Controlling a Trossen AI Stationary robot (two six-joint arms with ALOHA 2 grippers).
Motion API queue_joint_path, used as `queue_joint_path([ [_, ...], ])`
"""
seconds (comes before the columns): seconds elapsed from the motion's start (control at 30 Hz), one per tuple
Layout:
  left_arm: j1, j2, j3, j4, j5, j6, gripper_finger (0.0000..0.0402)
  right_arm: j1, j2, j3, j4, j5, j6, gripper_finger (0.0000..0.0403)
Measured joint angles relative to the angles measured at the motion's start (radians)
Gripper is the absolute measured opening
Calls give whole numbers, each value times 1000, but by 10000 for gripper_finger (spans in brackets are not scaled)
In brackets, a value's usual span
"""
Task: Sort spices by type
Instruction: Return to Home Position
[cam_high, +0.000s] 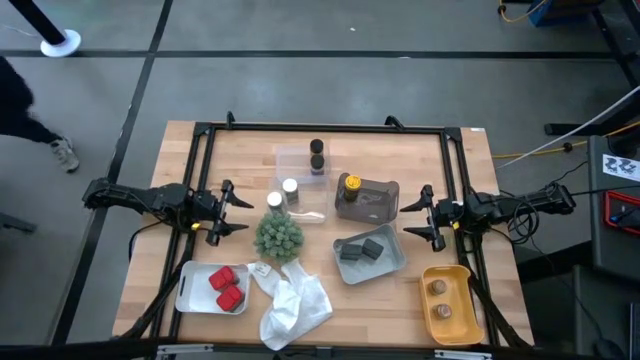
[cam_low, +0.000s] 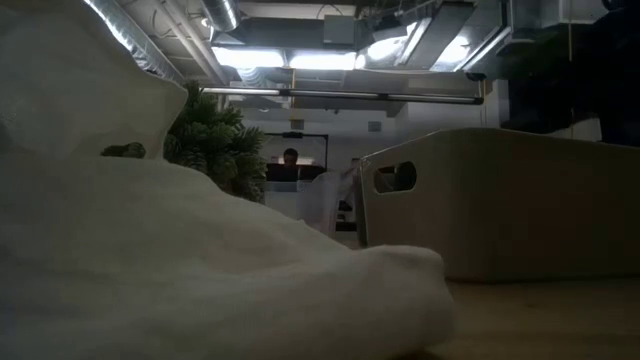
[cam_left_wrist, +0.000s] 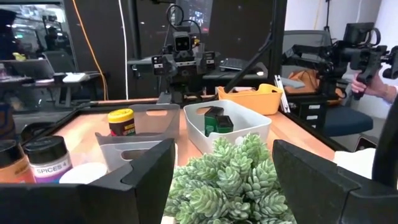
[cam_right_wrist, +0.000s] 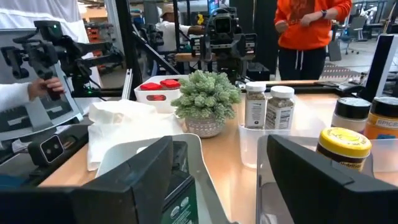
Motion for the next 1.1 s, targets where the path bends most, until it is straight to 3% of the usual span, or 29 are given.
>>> queue_joint_path([
  [0.9,0,0,0,-1,-1,-32,253,0,0,-2,8,0,7,260],
  [1.1,0,0,0,-1,-1,-32,253,0,0,-2,16,74,6,260],
])
